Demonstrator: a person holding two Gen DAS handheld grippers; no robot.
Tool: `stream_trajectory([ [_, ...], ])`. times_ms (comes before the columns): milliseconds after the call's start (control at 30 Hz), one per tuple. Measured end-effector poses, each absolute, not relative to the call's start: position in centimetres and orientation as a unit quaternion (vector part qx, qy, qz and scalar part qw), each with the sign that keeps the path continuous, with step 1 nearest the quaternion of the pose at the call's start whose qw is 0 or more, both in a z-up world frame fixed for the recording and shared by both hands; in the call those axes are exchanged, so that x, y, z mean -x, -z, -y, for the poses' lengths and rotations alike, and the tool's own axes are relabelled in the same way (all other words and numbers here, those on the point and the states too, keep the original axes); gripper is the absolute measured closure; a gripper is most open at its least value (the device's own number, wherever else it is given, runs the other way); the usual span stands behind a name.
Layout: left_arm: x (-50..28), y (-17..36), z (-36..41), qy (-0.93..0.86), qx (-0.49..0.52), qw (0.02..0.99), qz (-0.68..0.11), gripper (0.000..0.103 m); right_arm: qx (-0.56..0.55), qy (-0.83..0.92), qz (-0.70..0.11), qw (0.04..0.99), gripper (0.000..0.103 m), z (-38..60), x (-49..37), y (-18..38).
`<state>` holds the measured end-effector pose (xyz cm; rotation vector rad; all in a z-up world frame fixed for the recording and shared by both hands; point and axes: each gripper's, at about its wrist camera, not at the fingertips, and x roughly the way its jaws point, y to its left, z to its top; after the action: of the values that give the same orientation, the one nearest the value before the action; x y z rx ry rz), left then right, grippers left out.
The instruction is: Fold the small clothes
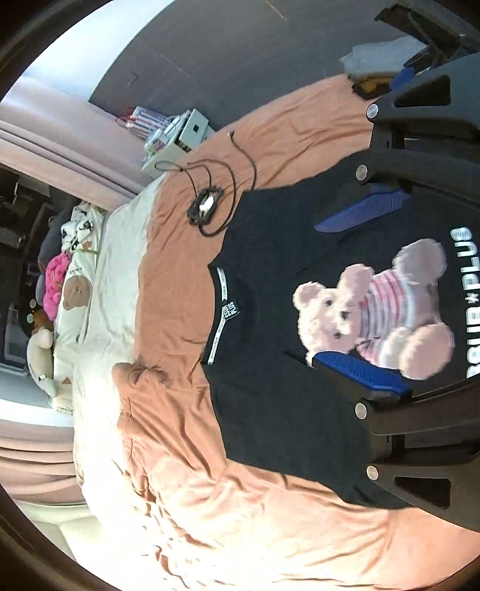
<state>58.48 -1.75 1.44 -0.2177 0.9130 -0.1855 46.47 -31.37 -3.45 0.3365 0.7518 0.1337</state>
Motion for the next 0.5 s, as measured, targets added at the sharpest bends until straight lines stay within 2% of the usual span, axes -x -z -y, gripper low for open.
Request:
stream_trajectory([
  [33, -57.6, -2.0, 1.4, 0.098, 0.102, 0.892, -0.43, 0.033, -0.163, -0.064, -0.366, 0.914, 0.017, 31.3, -45.5, 3.0],
  [100, -56.3, -2.5, 1.0, 0.104, 0.092, 0.897, -0.419, 0.023, -0.152, -0.064, -0.362, 0.918, 0.017, 30.9, -44.2, 1.9],
  [500, -47.3, -3.2, -2.3, 0.107, 0.095, 0.899, -0.413, 0.02, -0.14, -0.053, -0.346, 0.926, 0.017, 31.1, -36.7, -0.7],
])
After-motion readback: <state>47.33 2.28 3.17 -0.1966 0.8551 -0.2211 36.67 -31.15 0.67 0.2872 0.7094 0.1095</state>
